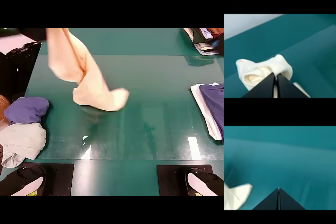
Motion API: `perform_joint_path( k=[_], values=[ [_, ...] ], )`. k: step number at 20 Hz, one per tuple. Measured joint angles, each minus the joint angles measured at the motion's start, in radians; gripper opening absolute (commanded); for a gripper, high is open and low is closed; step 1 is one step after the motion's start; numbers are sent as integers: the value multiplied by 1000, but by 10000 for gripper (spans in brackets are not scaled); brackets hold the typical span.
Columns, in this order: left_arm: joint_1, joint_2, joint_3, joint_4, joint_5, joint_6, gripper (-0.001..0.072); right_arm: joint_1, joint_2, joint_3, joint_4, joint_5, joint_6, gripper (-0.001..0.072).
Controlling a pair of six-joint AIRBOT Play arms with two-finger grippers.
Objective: Fold the shirts.
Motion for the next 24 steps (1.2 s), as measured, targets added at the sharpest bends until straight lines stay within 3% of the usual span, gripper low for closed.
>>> perform_joint_path(
  k=[4, 9, 10, 11, 12, 14, 18, 24],
  values=[
    [0, 28, 26, 6, -58, -7, 31, -22, 10, 58, -8, 72, 2, 14],
    [0, 31, -89, 47, -187, -8, 31, 12, -44, -71, 8, 174, 3, 17],
    [0, 32, -121, 49, -200, -8, 32, 34, -60, -116, 10, 174, 3, 57],
    [0, 32, -153, 52, -209, -9, 31, 58, -75, -159, 10, 171, 4, 260],
    [0, 32, -187, 56, -219, -10, 32, 89, -95, -203, 15, 161, 4, 395],
    [0, 32, -245, 60, -229, -10, 31, 153, -148, -284, 39, 137, 4, 460],
    [0, 35, -299, 110, -239, -11, 32, 295, -296, -394, 187, 36, -20, 460],
    [0, 37, -237, 343, -304, -34, 32, 478, -544, -380, 428, -126, -71, 459]
  ],
)
